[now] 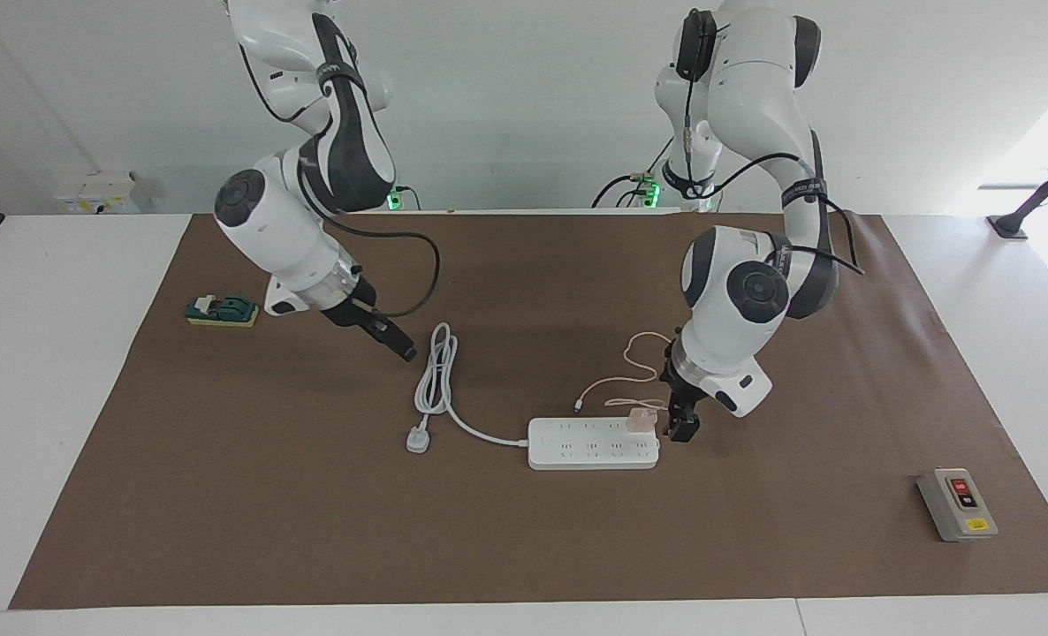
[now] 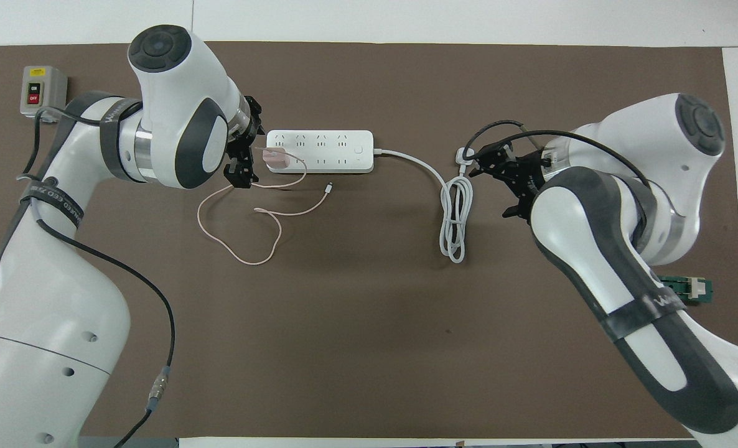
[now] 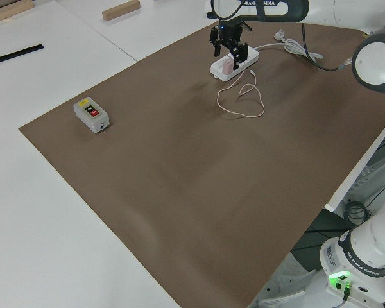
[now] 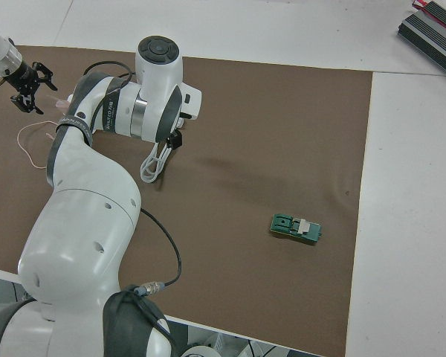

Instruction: Unplug charger and place it aside

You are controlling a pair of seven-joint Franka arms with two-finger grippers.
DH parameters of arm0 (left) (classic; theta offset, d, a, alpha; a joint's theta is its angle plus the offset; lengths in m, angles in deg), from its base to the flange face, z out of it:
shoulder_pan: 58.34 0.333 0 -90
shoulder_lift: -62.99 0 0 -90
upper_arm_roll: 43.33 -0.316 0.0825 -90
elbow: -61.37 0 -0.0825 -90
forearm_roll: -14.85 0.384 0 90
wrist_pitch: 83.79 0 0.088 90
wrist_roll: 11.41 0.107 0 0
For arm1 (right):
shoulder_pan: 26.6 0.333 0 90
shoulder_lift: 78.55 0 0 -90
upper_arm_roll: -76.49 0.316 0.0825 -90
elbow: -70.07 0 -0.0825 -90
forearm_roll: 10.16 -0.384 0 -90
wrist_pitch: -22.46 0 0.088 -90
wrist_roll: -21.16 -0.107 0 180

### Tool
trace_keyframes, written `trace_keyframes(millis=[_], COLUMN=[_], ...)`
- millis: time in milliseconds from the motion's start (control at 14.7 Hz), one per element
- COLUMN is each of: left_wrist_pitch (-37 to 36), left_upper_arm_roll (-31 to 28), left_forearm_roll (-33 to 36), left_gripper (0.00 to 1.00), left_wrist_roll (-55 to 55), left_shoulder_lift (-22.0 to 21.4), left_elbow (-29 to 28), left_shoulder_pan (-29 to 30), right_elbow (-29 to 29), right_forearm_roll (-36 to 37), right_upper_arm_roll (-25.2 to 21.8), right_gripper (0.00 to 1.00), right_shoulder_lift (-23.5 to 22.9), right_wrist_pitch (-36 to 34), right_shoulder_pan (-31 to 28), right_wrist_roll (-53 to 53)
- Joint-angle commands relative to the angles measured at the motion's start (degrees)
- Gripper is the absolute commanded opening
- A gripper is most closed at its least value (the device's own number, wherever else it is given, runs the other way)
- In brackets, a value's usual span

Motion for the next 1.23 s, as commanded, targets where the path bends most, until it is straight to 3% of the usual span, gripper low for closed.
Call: trace_keyframes(millis=[0,204,613,885,1021,1157], left_wrist_pitch=[0.2,1.51,2.05,1.96,2.05,2.05], left_upper_arm_roll=[-0.96,-0.96,-0.96,-1.05,-1.05,-0.97], left_forearm_roll=[1.1,1.72,1.72,1.72,1.72,1.81], left_gripper=[1.0,1.0,1.0,1.0,1.0,1.0], left_wrist_roll=[-5.13,-7.85,-14.54,-16.04,-16.04,-15.95], left_shoulder_lift=[2.92,3.54,3.98,3.98,4.07,4.07], left_elbow=[2.82,2.82,2.91,3.0,3.0,3.0], left_shoulder_pan=[-2.02,-2.55,-2.46,-2.55,-2.55,-2.55], right_elbow=[-7.85,-17.35,-23.95,-39.06,-44.43,-45.33], right_forearm_roll=[-9.76,-15.94,-19.9,-20.96,-21.31,-21.49], right_upper_arm_roll=[-0.12,-0.12,-0.12,0.23,1.46,1.72], right_gripper=[1.0,1.0,1.0,1.0,1.0,1.0], right_shoulder_lift=[-8.32,-16.25,-25.91,-37.34,-40.51,-41.05], right_wrist_pitch=[1.03,1.3,5.78,4.29,3.94,3.85], right_shoulder_pan=[0.85,3.31,7.53,7.54,7.53,6.92], right_wrist_roll=[-7.11,-17.12,-26.18,-37.26,-39.91,-40.27])
